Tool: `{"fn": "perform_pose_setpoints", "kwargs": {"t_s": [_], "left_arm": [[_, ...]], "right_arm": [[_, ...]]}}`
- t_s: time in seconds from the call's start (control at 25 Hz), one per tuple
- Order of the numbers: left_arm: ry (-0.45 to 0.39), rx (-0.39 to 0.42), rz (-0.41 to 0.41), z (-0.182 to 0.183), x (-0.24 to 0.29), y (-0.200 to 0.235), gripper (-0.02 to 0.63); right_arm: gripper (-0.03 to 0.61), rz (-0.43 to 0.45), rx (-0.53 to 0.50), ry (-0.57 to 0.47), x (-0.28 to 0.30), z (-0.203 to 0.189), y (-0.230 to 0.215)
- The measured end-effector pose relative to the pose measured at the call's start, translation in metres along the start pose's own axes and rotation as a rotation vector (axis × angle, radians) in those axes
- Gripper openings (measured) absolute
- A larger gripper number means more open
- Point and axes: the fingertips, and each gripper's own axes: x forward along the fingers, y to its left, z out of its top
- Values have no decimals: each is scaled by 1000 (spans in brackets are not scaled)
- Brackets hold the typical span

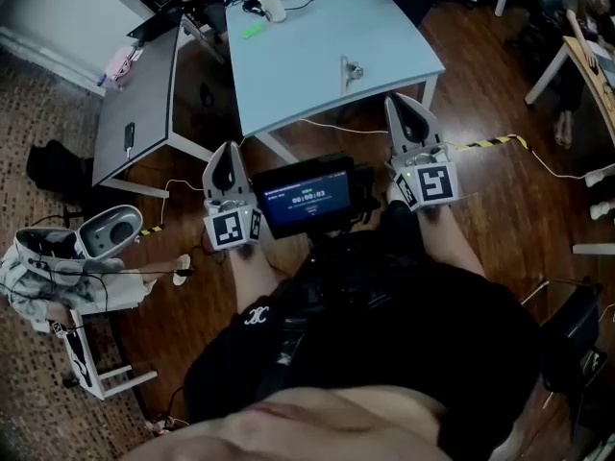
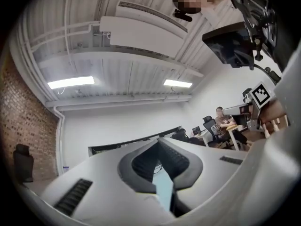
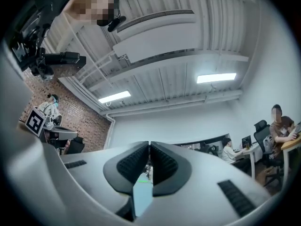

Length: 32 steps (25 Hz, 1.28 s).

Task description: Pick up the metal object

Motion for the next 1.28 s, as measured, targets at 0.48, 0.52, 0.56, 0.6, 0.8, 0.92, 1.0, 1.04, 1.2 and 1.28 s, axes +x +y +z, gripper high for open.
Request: {"fn": "perform_pose_setpoints", "kwargs": {"t_s": [0.48,0.52,0.56,0.6,0.8,0.92,1.0,1.04,1.2,1.28], "left_arm": [[-35,35,74,-1,185,-32,8],[-33,35,83,-2,191,-34,9],[-29,33,91,-3,197,-36,9],[-23,32,94,-5,203,-38,9],[18,47,73,-20,223,-43,9],[47,33,62,-21,233,-40,9],[41,39,73,-24,235,-26,9],[34,43,84,-26,236,-18,9],[54,27,93,-20,241,-10,9],[53,32,89,-20,243,-9,9]], "right_arm": [[25,112,11,-8,145,-38,-131],[25,123,12,-6,151,-40,-137],[25,132,14,-3,156,-43,-143],[25,137,17,2,162,-47,-147],[25,135,40,22,176,-69,-158],[25,140,63,64,191,-87,-156],[32,153,82,105,203,-102,-149],[34,160,93,126,209,-110,-145],[34,181,109,187,220,-142,-131],[35,177,117,206,225,-156,-129]]}}
